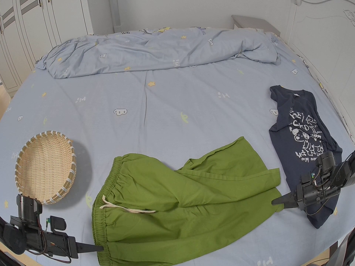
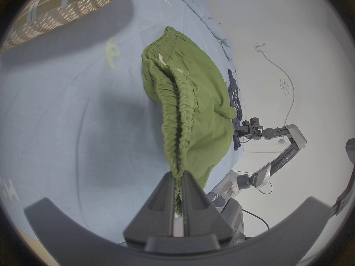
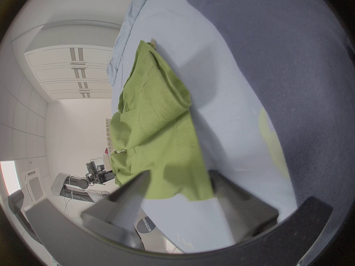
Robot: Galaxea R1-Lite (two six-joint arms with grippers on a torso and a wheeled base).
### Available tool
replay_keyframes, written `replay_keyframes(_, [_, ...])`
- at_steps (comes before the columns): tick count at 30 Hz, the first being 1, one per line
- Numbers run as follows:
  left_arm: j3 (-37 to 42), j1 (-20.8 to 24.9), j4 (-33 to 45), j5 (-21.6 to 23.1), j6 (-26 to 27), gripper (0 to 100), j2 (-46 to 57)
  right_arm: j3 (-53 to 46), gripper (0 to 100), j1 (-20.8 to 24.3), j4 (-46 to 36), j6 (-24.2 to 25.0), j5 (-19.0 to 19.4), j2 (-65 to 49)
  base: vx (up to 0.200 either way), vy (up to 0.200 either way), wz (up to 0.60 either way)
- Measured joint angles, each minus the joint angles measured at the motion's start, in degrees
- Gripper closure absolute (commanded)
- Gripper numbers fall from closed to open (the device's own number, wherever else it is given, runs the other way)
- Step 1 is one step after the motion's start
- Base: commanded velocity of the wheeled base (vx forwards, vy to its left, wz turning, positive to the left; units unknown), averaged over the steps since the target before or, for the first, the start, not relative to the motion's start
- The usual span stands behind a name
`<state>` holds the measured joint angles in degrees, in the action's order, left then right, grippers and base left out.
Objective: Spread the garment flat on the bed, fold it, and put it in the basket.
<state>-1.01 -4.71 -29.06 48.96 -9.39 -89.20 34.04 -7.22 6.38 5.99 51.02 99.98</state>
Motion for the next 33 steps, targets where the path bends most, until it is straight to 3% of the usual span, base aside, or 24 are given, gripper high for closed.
replay_keyframes(16, [0.0, -0.5, 0.0, -0.3, 0.1, 100, 0.0, -0.1, 100, -2.2, 1.0, 0.0, -0.7, -0.3, 0.000, 0.000, 0.00])
replay_keyframes(19, [0.0, -0.7, 0.0, -0.4, 0.1, 100, 0.0, -0.5, 100, -0.8, 0.5, 0.2, -4.1, -2.2, 0.000, 0.000, 0.00])
replay_keyframes(22, [0.0, -1.0, 0.0, -0.5, 0.0, 100, 0.0, -1.0, 100, 2.0, -1.9, 0.3, -11.5, -5.5, 0.000, 0.000, 0.00])
replay_keyframes(26, [-0.9, -1.8, 0.2, -0.6, -1.0, 100, 0.1, -1.6, 100, 7.5, -8.8, 0.7, -17.7, -11.6, 0.000, 0.000, 0.00])
replay_keyframes(33, [-2.1, -4.9, 0.3, -0.8, -1.5, 100, 0.4, -4.7, 100, 14.0, -19.1, 1.9, -20.7, -22.5, 0.000, 0.000, 0.00])
